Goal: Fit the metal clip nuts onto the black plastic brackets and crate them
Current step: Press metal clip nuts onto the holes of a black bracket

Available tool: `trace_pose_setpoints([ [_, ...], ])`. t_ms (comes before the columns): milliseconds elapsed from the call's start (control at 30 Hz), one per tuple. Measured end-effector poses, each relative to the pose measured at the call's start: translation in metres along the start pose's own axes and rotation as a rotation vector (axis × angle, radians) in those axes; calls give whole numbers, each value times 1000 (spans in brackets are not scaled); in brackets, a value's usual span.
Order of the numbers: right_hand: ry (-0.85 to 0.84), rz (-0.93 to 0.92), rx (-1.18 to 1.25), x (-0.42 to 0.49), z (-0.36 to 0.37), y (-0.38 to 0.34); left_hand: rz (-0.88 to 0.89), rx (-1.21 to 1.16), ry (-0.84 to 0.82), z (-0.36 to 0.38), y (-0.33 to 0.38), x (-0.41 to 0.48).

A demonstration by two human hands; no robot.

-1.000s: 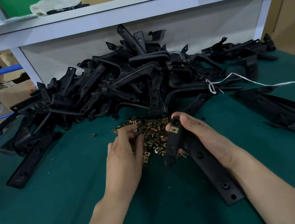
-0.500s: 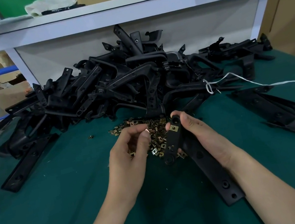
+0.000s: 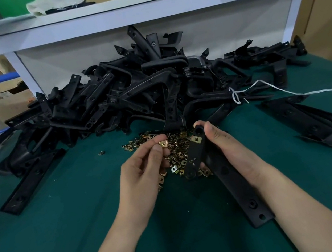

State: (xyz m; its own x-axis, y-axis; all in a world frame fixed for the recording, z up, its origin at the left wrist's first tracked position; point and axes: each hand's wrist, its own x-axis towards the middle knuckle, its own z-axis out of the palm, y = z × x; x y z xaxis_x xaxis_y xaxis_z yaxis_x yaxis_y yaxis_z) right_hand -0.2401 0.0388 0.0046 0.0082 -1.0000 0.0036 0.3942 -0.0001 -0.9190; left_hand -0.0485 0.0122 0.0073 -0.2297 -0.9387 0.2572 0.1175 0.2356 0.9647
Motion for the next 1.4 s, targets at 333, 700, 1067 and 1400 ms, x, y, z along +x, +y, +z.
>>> trace_pose_setpoints([
  [333, 10, -16, 15, 2, -1, 2, -57, -31, -49, 2, 2, -2],
  [700, -6, -21, -19, 3, -4, 3, -83, -20, -95, 4, 0, -2],
  [1067, 23, -58, -55, 5, -8, 4, -141, -22, -97, 3, -5, -1],
  [1400, 35, -76, -92, 6, -9, 4, -165, -18, -175, 2, -5, -3],
])
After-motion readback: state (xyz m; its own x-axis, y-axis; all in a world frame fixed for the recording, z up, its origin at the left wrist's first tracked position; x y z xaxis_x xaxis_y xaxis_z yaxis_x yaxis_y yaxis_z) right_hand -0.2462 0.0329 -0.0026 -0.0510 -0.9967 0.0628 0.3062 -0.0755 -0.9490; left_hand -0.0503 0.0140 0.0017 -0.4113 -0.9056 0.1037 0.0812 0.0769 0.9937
